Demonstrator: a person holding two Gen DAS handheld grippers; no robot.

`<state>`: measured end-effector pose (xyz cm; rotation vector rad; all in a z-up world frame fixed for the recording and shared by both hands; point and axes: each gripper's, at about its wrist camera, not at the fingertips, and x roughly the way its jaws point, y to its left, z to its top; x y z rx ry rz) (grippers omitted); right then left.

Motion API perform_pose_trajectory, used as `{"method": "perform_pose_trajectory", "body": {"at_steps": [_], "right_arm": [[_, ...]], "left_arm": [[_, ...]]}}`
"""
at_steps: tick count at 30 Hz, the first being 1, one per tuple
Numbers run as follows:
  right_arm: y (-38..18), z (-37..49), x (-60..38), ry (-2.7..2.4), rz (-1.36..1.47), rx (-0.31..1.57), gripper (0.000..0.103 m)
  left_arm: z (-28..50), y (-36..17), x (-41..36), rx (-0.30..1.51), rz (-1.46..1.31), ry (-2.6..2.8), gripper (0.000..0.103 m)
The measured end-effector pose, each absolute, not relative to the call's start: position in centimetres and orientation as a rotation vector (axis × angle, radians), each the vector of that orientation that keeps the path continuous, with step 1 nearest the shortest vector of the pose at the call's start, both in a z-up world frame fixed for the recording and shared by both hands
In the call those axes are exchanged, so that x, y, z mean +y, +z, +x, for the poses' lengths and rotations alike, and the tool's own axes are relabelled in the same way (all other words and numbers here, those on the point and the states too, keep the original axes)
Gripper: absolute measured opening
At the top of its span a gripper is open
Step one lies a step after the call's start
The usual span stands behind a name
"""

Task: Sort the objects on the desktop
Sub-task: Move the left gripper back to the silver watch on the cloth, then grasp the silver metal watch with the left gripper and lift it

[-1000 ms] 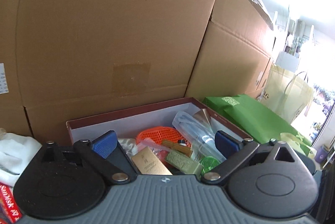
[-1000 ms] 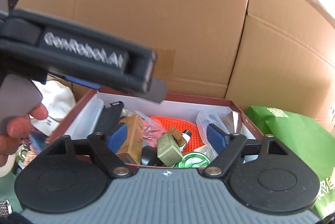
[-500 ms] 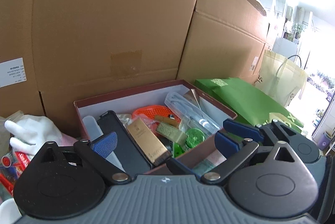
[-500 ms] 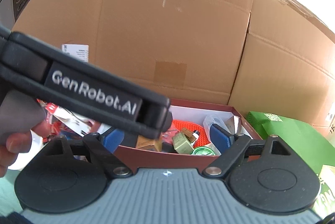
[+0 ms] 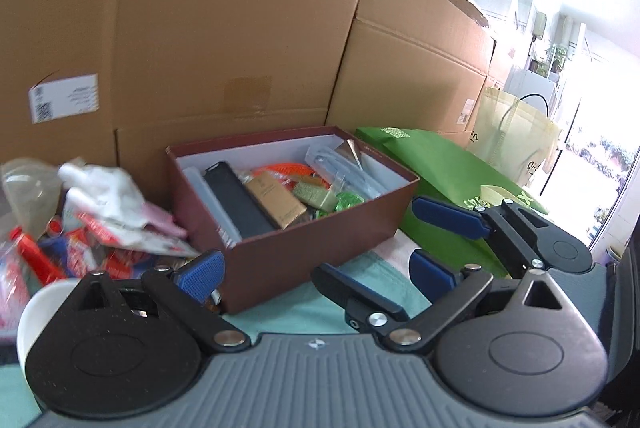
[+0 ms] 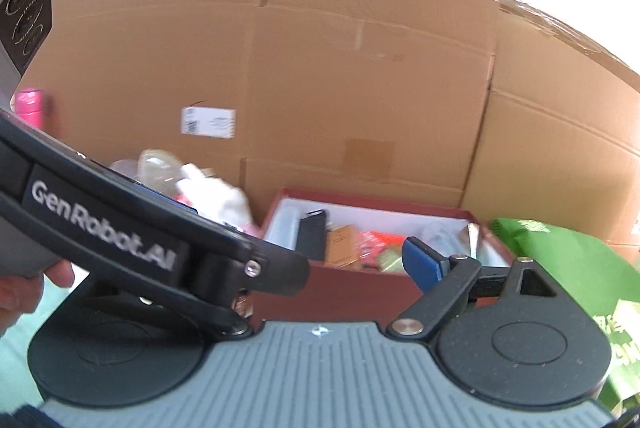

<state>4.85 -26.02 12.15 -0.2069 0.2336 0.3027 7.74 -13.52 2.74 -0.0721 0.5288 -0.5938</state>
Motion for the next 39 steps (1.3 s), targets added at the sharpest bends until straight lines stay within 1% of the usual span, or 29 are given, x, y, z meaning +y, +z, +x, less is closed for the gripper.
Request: {"method": "perform_pose_trajectory", "body": {"at_steps": [5,10,15,17,19,21,22,24,25,27,29,30,32,33,34,35,37,39], "right_arm": [[9.7,2.9,-24.5,0.368,-0.22,0.287,0.089],[6.1,2.1,-22.8,0.449,-0.227,0.41,0.089],[3.0,1.3,-20.9,0.508,-0.232,0.506,0.085],[2.2,1.1,-20.3,0.529,-0.241,0.533,0.078],[1.8,1.2,-19.9,0.537,-0.253,0.545,0.076],[1.6,1.2,-19.6,0.544,-0.259,0.551,0.07],[1.5,1.3,-19.5,0.551,-0.257,0.559,0.065],[1.4,1.4,-19.5,0.561,-0.252,0.569,0.061],[1.3,1.4,-19.5,0.567,-0.25,0.577,0.056],[1.4,1.6,-19.5,0.581,-0.235,0.585,0.052],[1.4,1.8,-19.5,0.59,-0.226,0.593,0.048],[1.4,1.8,-19.5,0.592,-0.223,0.596,0.047],[1.5,2.0,-19.4,0.601,-0.217,0.6,0.036],[1.5,2.1,-19.2,0.606,-0.218,0.601,0.033],[1.6,2.0,-19.1,0.612,-0.225,0.599,0.028],[1.6,1.9,-18.9,0.615,-0.237,0.597,0.025],[1.7,1.8,-18.7,0.621,-0.257,0.598,0.02],[1.7,2.0,-18.7,0.62,-0.248,0.603,0.02]], "left_arm": [[5.6,-0.4,-10.4,0.588,-0.141,-0.521,0.101],[4.5,-3.5,-8.4,0.678,-0.197,-0.449,0.1],[5.1,-5.6,-6.9,0.742,-0.26,-0.38,0.098],[5.8,-6.2,-6.7,0.773,-0.275,-0.357,0.09],[6.2,-6.9,-6.8,0.802,-0.274,-0.346,0.087],[6.7,-7.2,-7.0,0.816,-0.278,-0.345,0.086],[6.9,-7.4,-7.2,0.82,-0.279,-0.343,0.085],[7.2,-7.4,-7.4,0.813,-0.272,-0.33,0.084],[7.4,-7.4,-7.6,0.812,-0.267,-0.327,0.083],[7.7,-7.4,-7.9,0.806,-0.245,-0.316,0.079],[8.0,-7.4,-8.3,0.801,-0.215,-0.302,0.064],[8.2,-7.4,-8.5,0.801,-0.203,-0.301,0.06],[8.4,-7.3,-8.8,0.805,-0.19,-0.305,0.046],[8.5,-7.3,-8.9,0.808,-0.181,-0.304,0.042],[8.7,-7.3,-9.0,0.814,-0.174,-0.31,0.031],[8.7,-7.3,-9.0,0.821,-0.174,-0.323,0.023],[8.7,-7.4,-8.9,0.827,-0.184,-0.337,0.023],[8.6,-7.4,-8.7,0.828,-0.197,-0.34,0.025]]}}
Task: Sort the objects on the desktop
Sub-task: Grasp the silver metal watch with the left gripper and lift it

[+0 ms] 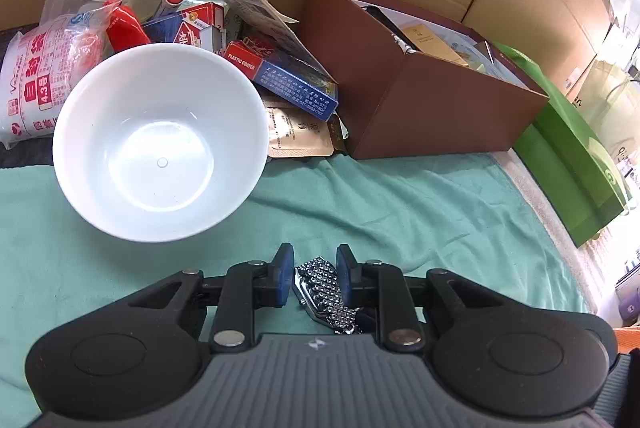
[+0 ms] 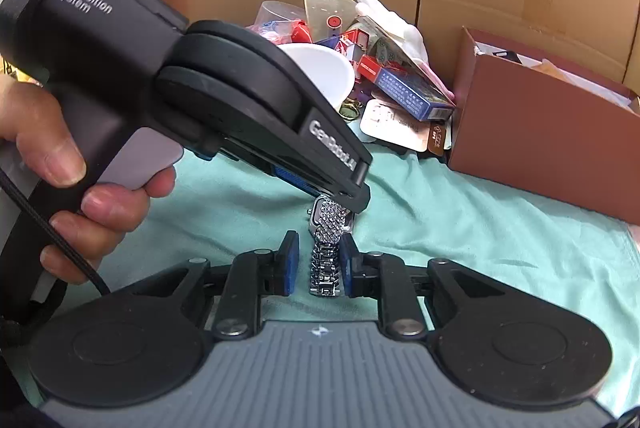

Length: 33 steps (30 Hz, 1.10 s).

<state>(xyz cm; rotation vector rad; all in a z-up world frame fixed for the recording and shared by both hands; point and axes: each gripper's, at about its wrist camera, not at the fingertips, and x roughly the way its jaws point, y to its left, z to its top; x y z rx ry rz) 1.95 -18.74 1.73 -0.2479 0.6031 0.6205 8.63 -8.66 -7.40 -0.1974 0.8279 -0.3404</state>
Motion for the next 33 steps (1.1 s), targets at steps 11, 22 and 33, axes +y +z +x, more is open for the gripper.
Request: {"method": "perform_pose_trajectory", "body": {"at_steps": [11,22,33], "right_arm": [[1.6,2.7,-18.5,0.54,-0.218,0.609,0.039],[1.5,2.9,-18.3,0.498,-0.19,0.62,0.03],[1.6,2.2,-19.1,0.48,-0.118,0.614,0.027]], "left_arm": [[7.6,-7.1,-8.5,0.848,-0.17,-0.385,0.031],[6.8,-7.2,-9.8,0.83,-0.086,-0.446,0.026],[6.0,-7.0,-10.1,0.829,-0.11,-0.442,0.025]]}}
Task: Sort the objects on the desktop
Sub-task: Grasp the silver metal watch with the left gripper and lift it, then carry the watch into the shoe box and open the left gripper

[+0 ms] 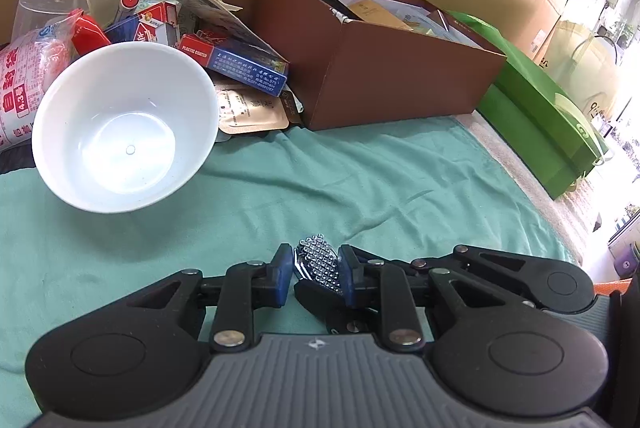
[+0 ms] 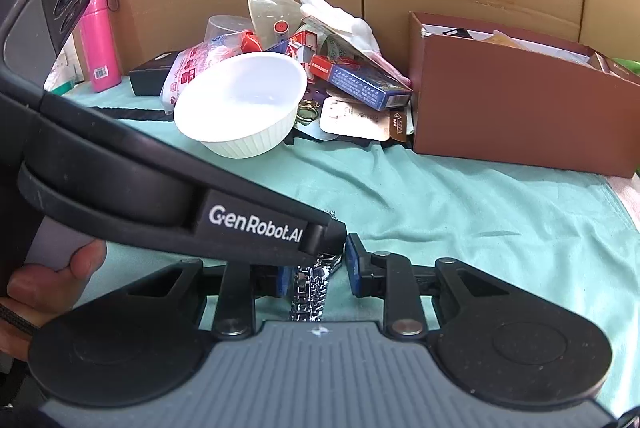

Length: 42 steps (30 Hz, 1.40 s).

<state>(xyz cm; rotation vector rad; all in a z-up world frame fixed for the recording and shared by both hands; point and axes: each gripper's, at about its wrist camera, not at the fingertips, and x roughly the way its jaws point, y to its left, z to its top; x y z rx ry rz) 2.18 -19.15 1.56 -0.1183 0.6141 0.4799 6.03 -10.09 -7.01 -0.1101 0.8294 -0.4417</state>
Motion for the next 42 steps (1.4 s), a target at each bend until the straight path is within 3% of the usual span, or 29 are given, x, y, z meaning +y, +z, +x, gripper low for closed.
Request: {"method": "perform_pose_trajectory", "body": {"at_steps": [28,42], "right_arm": [[9.9,2.9,-23.2,0.377,-0.152,0.336,0.016],[17.1,10.4,-28.0,0.283,-0.189,0.175,0.016]], "left_arm": [[7.2,2.9,-13.1,0.592,-0.101,-0.604,0.016],[12.8,10.2,-18.5,0.423,-0.066,-0.686,0.016]]}}
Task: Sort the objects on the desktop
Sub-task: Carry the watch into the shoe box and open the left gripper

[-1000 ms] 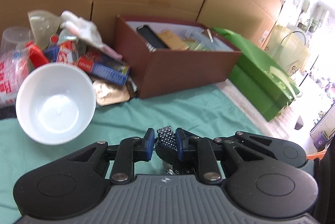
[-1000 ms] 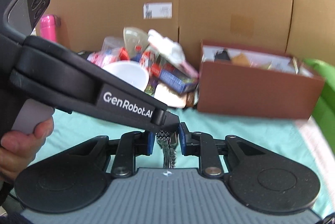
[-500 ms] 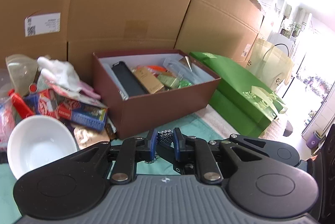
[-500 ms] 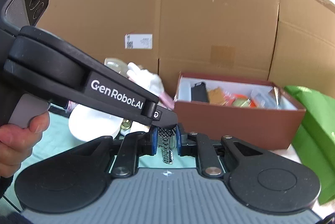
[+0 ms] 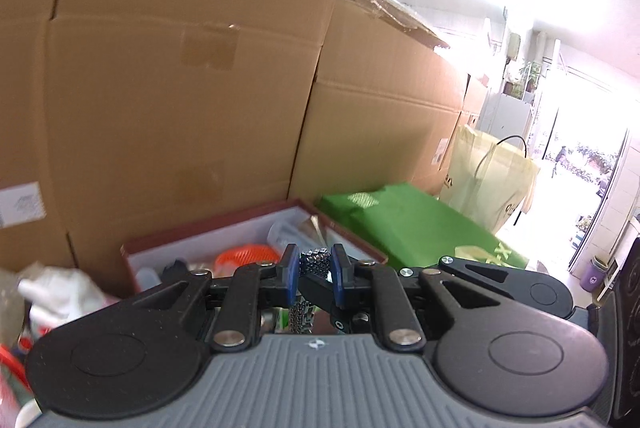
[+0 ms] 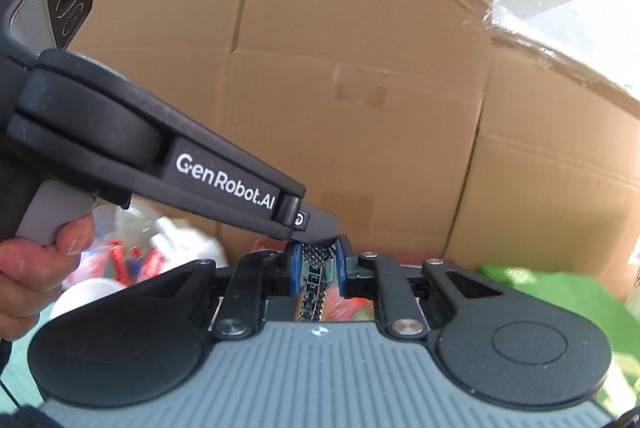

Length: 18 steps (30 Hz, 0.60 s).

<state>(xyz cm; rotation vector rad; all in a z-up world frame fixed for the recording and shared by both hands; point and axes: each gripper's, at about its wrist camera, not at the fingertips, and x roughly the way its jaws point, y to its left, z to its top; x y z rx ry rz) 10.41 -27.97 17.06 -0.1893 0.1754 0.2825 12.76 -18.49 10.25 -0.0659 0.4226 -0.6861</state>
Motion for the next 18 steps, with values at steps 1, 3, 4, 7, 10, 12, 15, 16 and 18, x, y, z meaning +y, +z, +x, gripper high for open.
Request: {"method": "perform_pose_trajectory", "body": {"at_steps": [1,3,4,7,10,12,15,16,18], "right_arm": [[17.3,11.1,-28.5,0.277,-0.187,0.171,0.016],[17.5,12.5,-29.4,0.267,-0.182,0.167,0.016],[17.5,13.3,-29.9,0.263,-0.18,0.17,0.016],[16.8,15.8,-31.2,0.249,-0.182,0.189,0.016],[16.0,17.8,-32.3,0.241,-0.178,0.212,0.016],[15.4,19.1,-33.1,0.241,-0.166,0.231,0.016],[14.6,21.1,-33.8,0.231,-0.163,0.256,0.016],[14.3,21.8,-34.0,0.228,-0.158,0.265,0.016],[13.7,23.2,-34.4,0.227,-0.146,0.287,0.016]], "left_arm": [[13.3,10.5,-19.0,0.417,-0.063,-0.693,0.016],[14.5,10.6,-19.8,0.411,-0.06,-0.706,0.016],[15.2,10.5,-20.3,0.414,-0.063,-0.712,0.016],[17.3,9.8,-21.4,0.445,-0.08,-0.732,0.016],[19.1,8.9,-22.4,0.475,-0.094,-0.753,0.016],[20.1,8.2,-23.0,0.487,-0.094,-0.761,0.016],[21.5,7.3,-23.8,0.508,-0.095,-0.767,0.016],[22.1,7.0,-24.0,0.516,-0.098,-0.768,0.016],[23.0,6.4,-24.3,0.532,-0.096,-0.763,0.016]]}}
